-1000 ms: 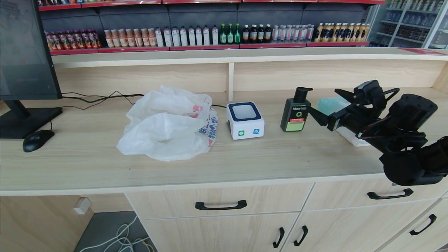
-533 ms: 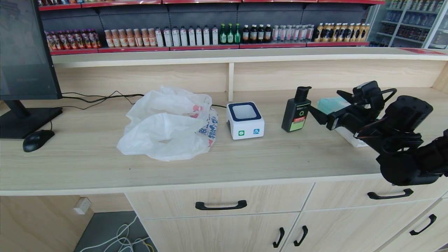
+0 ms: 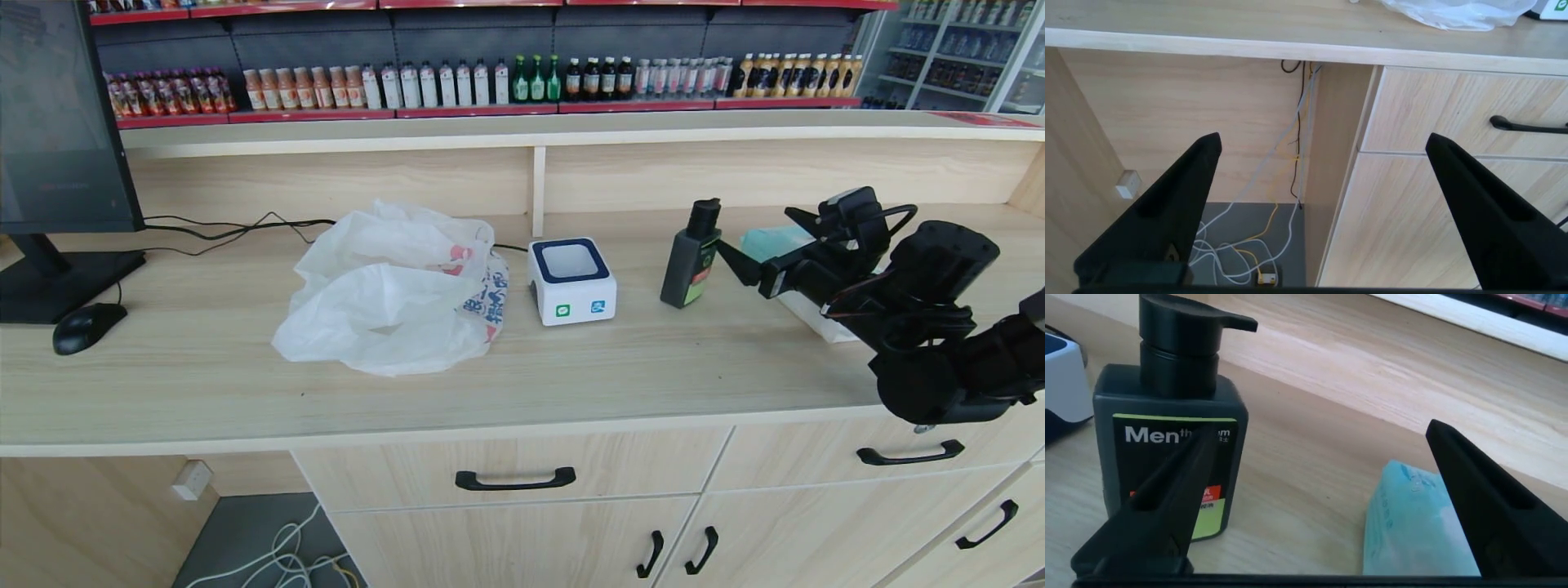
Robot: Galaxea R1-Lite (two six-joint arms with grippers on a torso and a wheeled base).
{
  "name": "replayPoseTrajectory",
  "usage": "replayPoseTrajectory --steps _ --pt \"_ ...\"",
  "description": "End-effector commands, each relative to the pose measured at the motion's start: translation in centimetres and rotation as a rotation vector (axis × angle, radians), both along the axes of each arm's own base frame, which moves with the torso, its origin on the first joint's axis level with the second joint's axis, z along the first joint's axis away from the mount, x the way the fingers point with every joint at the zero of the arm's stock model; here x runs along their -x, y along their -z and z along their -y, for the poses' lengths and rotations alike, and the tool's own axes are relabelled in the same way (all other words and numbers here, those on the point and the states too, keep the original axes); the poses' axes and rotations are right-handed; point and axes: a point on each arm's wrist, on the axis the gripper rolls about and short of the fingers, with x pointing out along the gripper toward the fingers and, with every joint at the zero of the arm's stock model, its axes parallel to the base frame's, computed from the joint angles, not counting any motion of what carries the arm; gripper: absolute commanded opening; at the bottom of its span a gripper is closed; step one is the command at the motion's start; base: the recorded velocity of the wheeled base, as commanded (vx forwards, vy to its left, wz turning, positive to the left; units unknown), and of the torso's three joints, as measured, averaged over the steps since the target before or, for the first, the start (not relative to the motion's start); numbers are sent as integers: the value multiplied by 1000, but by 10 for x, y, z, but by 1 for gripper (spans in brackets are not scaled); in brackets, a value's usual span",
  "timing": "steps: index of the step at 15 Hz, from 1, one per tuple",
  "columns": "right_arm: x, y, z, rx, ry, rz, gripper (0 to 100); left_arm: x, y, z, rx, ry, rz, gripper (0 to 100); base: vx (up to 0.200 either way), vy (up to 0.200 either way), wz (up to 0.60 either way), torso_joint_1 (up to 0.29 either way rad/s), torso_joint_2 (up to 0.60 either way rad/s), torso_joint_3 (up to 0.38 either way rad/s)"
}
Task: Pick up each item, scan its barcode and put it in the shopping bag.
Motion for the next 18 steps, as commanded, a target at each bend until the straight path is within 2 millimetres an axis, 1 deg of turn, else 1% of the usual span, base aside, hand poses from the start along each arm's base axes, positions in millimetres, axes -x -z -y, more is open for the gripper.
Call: replayPoseTrajectory --steps 1,3,8,10,13,16,18 --pt "-5 6 0 2 -1 -10 100 0 0 0 1 0 2 100 0 0 0 0 0 0" --pt "-7 9 0 1 -2 -16 100 0 0 0 1 0 2 100 0 0 0 0 0 0" --pt "-21 12 -1 2 -4 1 100 0 0 0 -1 0 2 100 0 0 0 0 0 0" --pt "-21 14 0 1 -4 -3 100 0 0 0 -1 0 2 100 0 0 0 0 0 0" --pt "-18 9 4 1 0 6 100 0 0 0 -1 0 2 100 0 0 0 0 0 0" --pt "6 1 4 -12 -8 -1 100 0 0 0 -2 0 3 100 0 0 0 0 0 0" --pt "33 -16 1 -48 -25 8 100 0 0 0 -1 0 3 100 0 0 0 0 0 0"
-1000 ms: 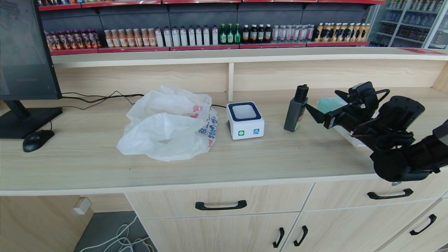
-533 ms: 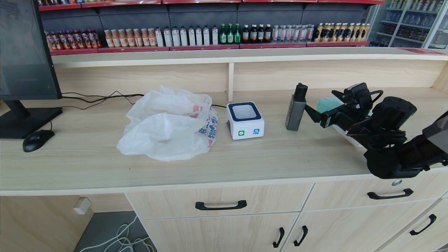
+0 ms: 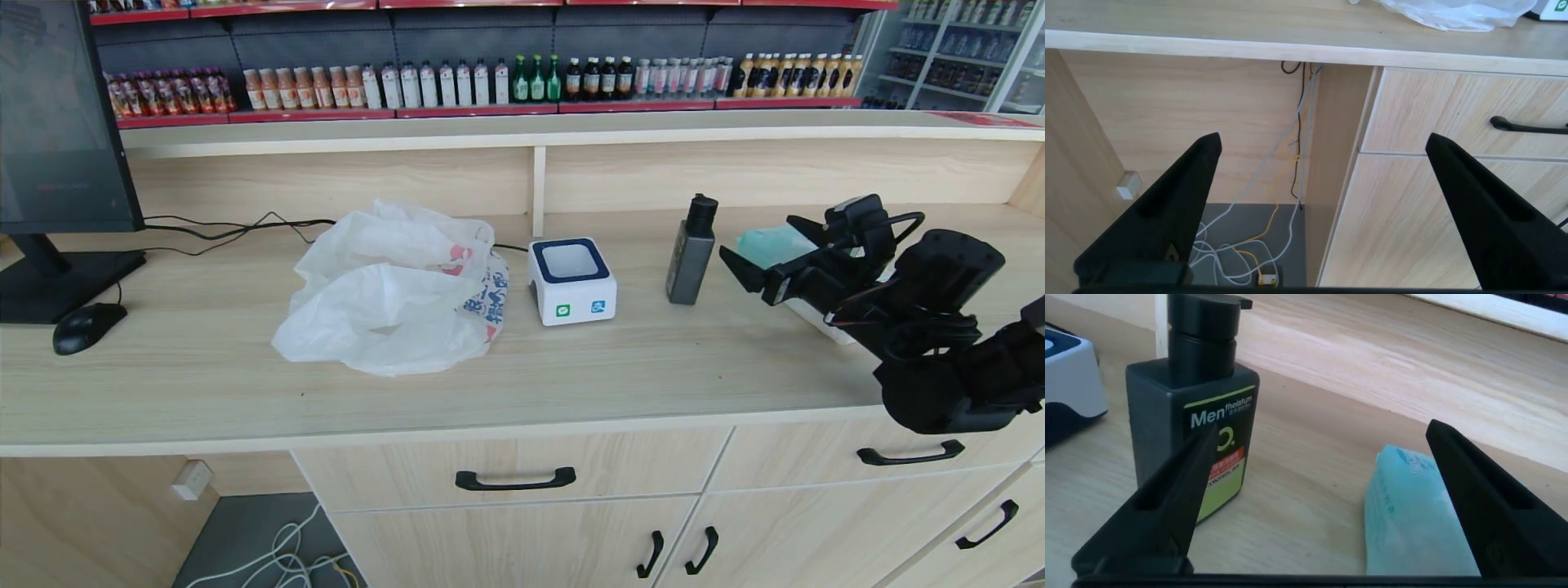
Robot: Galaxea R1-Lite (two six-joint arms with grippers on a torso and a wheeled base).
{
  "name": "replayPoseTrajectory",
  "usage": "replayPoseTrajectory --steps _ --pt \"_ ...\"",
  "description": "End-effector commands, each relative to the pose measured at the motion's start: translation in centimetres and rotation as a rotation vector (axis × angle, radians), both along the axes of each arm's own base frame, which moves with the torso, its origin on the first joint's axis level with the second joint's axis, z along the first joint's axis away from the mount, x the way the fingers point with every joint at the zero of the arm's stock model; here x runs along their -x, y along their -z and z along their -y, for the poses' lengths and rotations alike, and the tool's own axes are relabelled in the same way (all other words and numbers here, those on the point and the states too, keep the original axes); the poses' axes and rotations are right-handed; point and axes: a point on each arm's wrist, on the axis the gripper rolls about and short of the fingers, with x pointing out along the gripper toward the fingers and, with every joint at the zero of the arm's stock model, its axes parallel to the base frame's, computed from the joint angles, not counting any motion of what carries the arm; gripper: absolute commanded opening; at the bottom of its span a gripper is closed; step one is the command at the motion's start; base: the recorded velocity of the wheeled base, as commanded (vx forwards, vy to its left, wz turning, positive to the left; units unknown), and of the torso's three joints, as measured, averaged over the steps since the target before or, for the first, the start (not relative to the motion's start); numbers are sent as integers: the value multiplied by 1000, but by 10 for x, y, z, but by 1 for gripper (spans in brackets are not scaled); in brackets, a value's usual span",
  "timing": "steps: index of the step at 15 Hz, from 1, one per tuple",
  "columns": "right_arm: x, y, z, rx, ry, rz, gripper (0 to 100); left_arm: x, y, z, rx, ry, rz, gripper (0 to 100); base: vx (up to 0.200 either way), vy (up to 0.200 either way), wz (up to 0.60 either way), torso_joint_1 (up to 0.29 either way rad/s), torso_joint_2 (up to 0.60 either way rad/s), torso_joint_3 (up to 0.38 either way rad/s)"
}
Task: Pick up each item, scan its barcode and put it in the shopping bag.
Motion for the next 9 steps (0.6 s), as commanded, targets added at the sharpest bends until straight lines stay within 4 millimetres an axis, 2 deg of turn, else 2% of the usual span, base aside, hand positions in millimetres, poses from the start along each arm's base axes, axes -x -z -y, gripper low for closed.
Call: replayPoseTrajectory --steps 1,3,4,5,6,7,9 --pt "41 -23 -16 -52 -55 9 100 0 0 0 3 0 0 100 0 0 0 0 0 0" --pt "77 -14 -53 -161 -111 -65 100 0 0 0 1 0 -2 100 0 0 0 0 0 0" --pt "81 -14 -66 -192 -113 -71 100 0 0 0 1 0 -2 100 0 0 0 0 0 0" --pt "84 -16 -99 -285 -110 -87 100 0 0 0 1 0 -2 100 0 0 0 0 0 0" --pt "80 -15 -109 -312 -107 -93 100 0 0 0 1 0 -2 100 0 0 0 0 0 0" --pt "63 -17 -121 -349 -66 -67 100 0 0 0 1 0 -2 100 0 0 0 0 0 0" --pt "45 -16 -135 -397 26 -39 100 0 0 0 1 0 0 100 0 0 0 0 0 0"
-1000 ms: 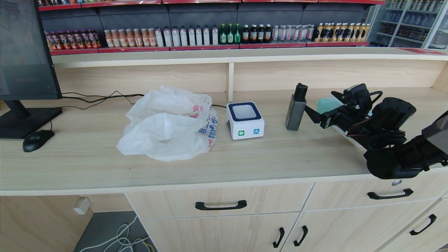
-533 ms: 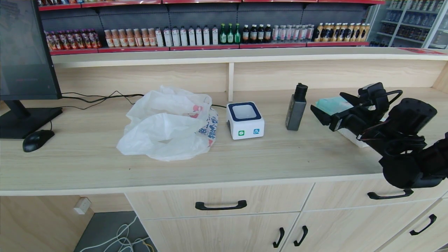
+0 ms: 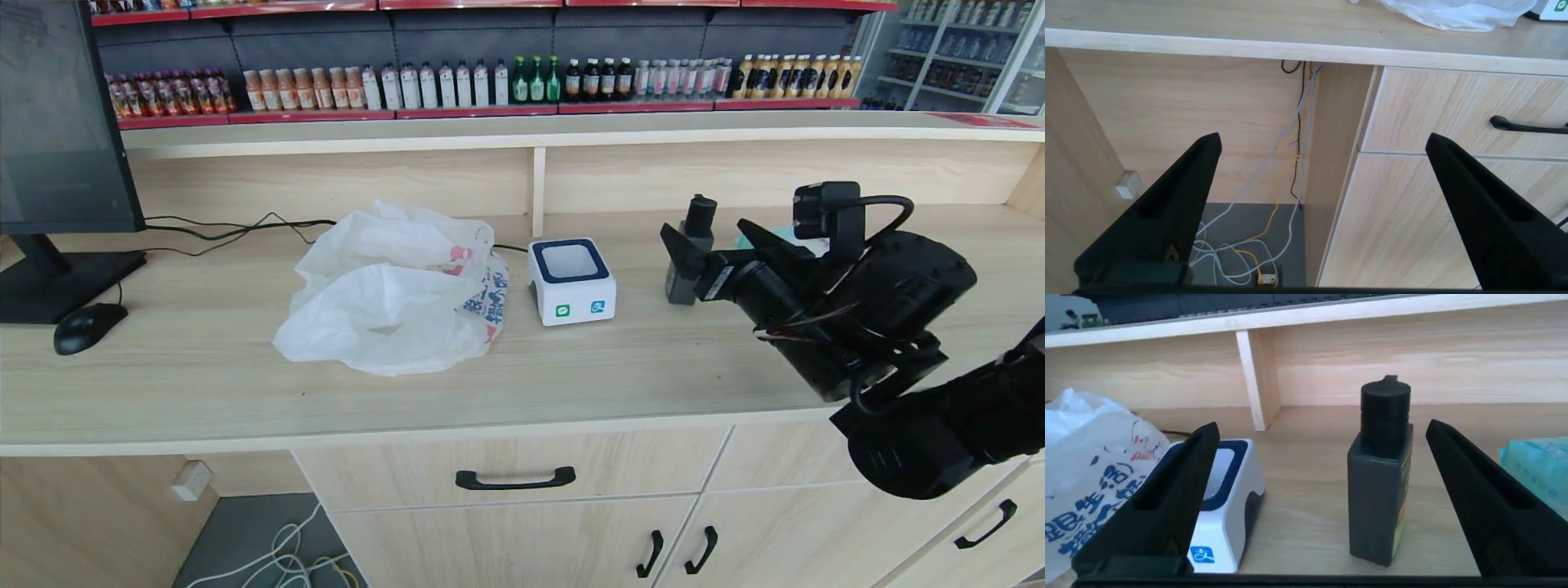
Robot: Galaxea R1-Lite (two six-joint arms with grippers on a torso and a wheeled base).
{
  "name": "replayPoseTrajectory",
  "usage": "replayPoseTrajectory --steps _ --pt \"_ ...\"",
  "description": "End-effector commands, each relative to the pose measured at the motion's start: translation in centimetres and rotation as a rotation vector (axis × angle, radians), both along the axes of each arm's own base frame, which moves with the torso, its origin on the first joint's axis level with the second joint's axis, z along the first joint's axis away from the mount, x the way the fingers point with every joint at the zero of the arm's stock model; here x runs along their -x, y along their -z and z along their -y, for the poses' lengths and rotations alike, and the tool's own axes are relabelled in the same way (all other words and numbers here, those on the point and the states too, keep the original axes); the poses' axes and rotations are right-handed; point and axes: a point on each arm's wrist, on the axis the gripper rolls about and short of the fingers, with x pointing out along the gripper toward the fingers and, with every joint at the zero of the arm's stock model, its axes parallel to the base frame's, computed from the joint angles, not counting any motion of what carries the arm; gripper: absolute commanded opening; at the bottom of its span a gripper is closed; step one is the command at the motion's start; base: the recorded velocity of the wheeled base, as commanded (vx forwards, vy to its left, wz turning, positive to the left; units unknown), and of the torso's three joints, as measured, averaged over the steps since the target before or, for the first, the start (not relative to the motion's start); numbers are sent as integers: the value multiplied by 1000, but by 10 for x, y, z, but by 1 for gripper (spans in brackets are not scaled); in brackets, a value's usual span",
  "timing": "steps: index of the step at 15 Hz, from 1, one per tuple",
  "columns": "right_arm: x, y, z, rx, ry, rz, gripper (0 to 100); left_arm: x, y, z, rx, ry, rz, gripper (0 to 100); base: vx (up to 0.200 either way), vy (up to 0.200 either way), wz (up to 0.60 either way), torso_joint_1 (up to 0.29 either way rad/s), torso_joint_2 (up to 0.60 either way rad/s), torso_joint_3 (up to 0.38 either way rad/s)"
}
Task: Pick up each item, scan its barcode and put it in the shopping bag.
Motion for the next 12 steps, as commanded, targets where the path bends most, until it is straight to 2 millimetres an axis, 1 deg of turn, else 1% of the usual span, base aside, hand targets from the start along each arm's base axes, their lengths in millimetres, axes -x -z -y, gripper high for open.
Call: replayPoseTrajectory --steps 1,3,6,9,10,12 --pt "-21 12 -24 -48 73 -17 100 0 0 0 0 -1 1 100 0 0 0 0 0 0" --pt "-29 23 -24 -57 112 -43 100 0 0 0 -1 -1 1 100 0 0 0 0 0 0" --pt "-40 31 -25 -54 127 -51 100 0 0 0 -1 -1 1 100 0 0 0 0 0 0" --pt "-52 35 -13 -56 168 -50 100 0 0 0 -1 -1 1 100 0 0 0 0 0 0" --pt "-56 37 -6 -56 188 -51 100 0 0 0 -1 -1 1 100 0 0 0 0 0 0" --pt "-59 39 -2 -53 196 -56 100 0 0 0 -3 -1 1 100 0 0 0 0 0 0"
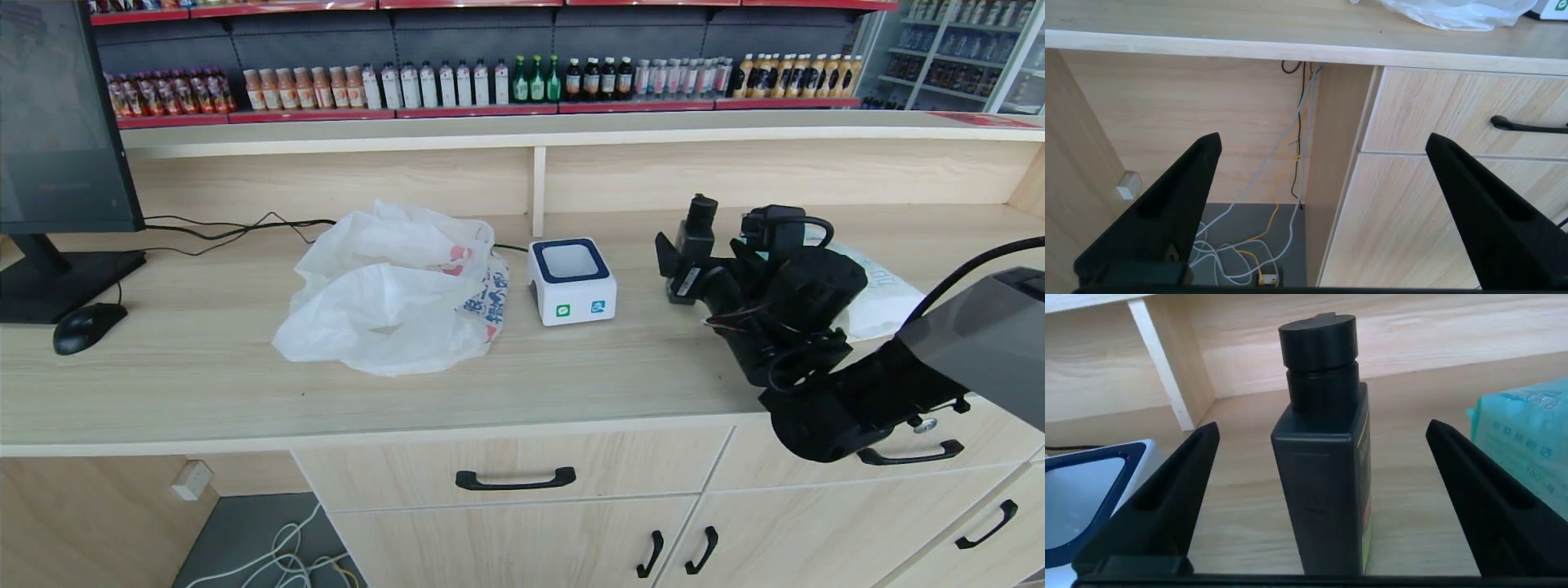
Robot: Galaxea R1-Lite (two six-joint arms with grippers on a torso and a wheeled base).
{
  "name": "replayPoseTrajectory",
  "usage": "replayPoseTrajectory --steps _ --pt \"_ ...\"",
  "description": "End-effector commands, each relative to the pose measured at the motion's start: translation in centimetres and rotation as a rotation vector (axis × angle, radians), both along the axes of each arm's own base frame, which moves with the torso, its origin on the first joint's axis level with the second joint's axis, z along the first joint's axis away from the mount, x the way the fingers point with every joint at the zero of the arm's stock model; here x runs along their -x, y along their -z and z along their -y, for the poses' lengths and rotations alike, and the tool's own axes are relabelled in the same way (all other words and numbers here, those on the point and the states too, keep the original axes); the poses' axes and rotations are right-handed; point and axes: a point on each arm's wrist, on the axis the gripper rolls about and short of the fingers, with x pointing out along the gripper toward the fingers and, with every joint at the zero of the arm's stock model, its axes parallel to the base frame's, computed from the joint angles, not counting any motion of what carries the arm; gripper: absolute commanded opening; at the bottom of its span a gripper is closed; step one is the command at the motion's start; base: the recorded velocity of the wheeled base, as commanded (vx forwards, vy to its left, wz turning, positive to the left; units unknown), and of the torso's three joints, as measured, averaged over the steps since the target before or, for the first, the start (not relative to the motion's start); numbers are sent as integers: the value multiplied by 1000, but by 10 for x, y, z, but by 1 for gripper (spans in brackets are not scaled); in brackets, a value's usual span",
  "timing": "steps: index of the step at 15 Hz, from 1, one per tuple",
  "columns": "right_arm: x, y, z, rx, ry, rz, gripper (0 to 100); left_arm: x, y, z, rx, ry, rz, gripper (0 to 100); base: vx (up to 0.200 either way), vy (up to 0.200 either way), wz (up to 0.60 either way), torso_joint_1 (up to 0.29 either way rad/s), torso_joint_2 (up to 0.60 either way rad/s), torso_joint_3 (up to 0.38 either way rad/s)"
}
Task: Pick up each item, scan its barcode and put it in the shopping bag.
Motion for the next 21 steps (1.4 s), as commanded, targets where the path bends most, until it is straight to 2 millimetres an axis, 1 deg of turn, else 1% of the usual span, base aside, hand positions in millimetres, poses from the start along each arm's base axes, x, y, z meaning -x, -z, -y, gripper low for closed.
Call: replayPoseTrajectory --steps 1,5,8,10,11,15,18,19,21 --pt "-5 6 3 4 7 -9 100 0 0 0 0 0 1 100 0 0 0 0 0 0" --pt "-15 12 -1 10 6 -10 100 0 0 0 0 0 1 100 0 0 0 0 0 0" --pt "-23 6 -3 17 5 -42 100 0 0 0 0 0 1 100 0 0 0 0 0 0" --pt "-29 2 1 24 11 -56 100 0 0 0 0 0 1 100 0 0 0 0 0 0" --pt "-34 -5 2 20 19 -47 100 0 0 0 0 0 1 100 0 0 0 0 0 0" --pt "-38 -4 3 25 19 -77 100 0 0 0 0 0 1 100 0 0 0 0 0 0" --pt "-39 1 2 8 16 -90 100 0 0 0 2 0 2 100 0 0 0 0 0 0" --pt "-39 3 2 9 14 -93 0 0 0 0 2 0 2 100 0 0 0 0 0 0" --pt "-41 1 2 3 12 -81 0 0 0 0 2 0 1 100 0 0 0 0 0 0"
